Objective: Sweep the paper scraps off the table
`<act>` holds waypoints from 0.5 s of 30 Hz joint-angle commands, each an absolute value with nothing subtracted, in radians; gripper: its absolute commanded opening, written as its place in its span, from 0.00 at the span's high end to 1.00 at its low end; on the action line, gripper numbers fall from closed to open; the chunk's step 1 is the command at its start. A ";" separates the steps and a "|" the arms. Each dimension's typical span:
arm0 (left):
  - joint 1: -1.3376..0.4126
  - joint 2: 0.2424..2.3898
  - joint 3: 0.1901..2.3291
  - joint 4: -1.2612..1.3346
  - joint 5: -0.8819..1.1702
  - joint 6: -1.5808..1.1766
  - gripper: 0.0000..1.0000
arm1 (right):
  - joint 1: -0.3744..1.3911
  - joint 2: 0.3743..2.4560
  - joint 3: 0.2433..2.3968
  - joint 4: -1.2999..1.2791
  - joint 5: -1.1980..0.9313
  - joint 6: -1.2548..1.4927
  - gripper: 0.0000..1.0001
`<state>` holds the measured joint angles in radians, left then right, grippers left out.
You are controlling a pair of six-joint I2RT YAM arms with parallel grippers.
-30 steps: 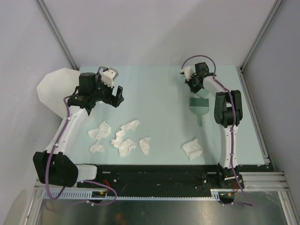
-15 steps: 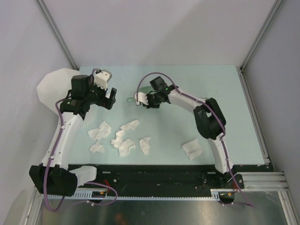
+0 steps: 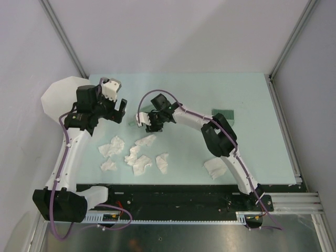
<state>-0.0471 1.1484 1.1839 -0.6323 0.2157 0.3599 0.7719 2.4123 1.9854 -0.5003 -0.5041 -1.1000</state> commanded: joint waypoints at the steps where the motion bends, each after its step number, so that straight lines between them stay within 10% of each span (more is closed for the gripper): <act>1: -0.041 1.135 1.183 -0.630 0.250 0.373 0.00 | 0.778 2.294 1.852 -0.329 -0.485 -0.952 0.32; 4: -0.041 1.138 1.186 -0.630 0.296 0.367 0.00 | 0.781 2.151 1.745 -0.108 -0.395 -0.833 0.01; 9: -0.051 1.140 1.195 -0.629 0.365 0.362 0.00 | 0.749 1.909 1.542 0.103 -0.054 -0.418 0.00; 15: -0.083 1.154 1.207 -0.630 0.373 0.364 0.00 | 0.614 1.761 1.453 -0.427 0.178 0.108 0.01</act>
<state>-0.0589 1.1511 1.1839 -0.6331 0.3233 0.3595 0.7208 1.8507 1.5280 -0.1398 -0.0360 -0.3656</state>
